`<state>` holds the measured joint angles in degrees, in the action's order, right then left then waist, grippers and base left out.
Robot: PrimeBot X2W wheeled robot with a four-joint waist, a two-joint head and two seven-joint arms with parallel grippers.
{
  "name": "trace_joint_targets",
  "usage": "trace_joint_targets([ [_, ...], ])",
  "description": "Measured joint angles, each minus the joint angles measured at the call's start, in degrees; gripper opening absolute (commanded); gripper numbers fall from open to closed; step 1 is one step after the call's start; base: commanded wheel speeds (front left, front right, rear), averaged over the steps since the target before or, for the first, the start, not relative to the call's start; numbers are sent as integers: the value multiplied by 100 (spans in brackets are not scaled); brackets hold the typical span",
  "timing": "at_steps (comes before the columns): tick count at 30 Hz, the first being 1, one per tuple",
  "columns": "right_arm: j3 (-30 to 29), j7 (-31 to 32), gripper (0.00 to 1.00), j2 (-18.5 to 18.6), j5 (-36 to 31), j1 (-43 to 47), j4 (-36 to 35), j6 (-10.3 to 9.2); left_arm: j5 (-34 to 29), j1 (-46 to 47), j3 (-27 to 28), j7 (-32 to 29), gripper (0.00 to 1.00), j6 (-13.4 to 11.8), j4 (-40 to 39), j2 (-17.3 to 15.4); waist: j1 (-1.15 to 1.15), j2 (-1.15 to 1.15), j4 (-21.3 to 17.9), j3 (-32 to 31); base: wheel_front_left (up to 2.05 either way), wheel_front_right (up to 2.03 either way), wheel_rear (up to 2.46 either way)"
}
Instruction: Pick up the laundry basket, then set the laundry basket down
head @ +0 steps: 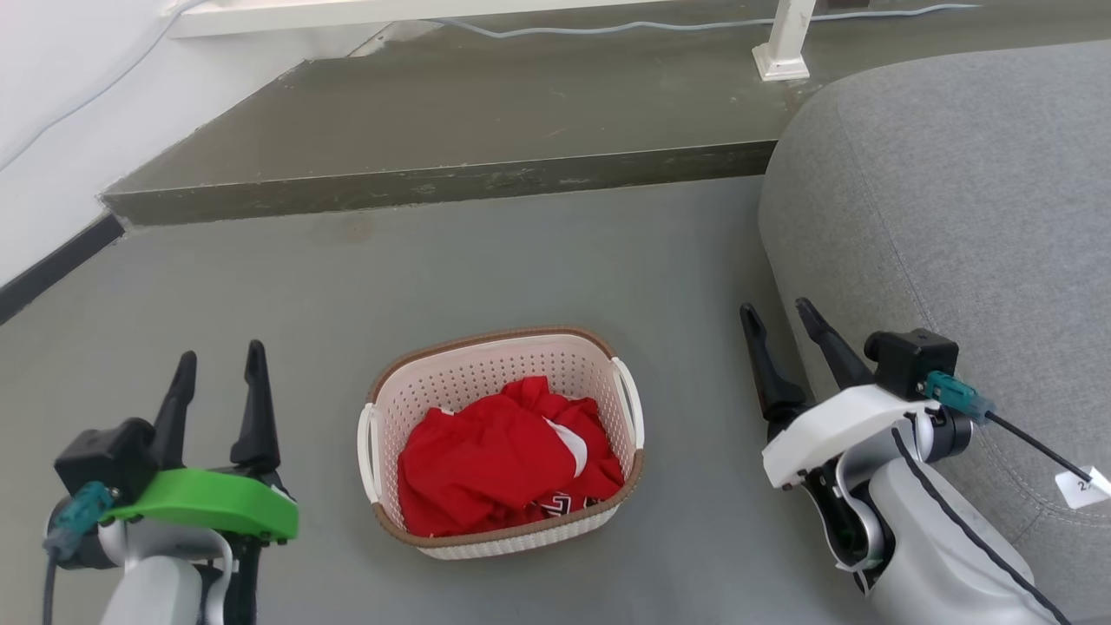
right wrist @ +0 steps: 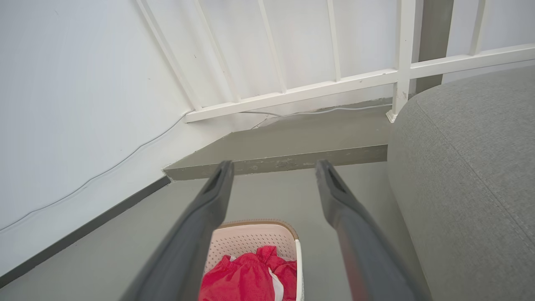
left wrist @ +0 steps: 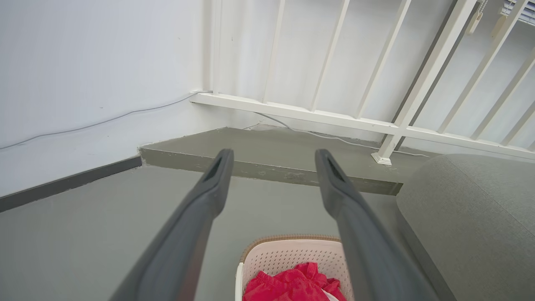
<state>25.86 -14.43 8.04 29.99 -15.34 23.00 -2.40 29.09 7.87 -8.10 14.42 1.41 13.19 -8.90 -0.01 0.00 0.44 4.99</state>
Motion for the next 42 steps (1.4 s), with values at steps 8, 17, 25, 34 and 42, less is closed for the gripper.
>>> trace_joint_targets([
  [8,-147,0,100,-40,-212,157,-168,-23,-186,-261,99,0,100,12,-155,143,0,0,16,-20,0,0,0],
  [17,-245,0,100,-83,-332,327,-230,-13,-316,-419,227,0,100,68,-266,264,0,0,19,-44,0,0,0],
  [25,-277,0,100,-123,-487,421,-255,37,-475,-448,311,0,100,141,-318,316,0,0,-1,-28,0,0,0],
  [34,-363,0,100,-179,-537,457,-265,90,-568,-533,404,0,100,212,-348,402,0,0,-24,-34,0,0,0],
  [42,-447,0,100,-229,-589,532,-272,142,-619,-556,446,0,100,264,-356,445,0,0,-14,-45,0,0,0],
])
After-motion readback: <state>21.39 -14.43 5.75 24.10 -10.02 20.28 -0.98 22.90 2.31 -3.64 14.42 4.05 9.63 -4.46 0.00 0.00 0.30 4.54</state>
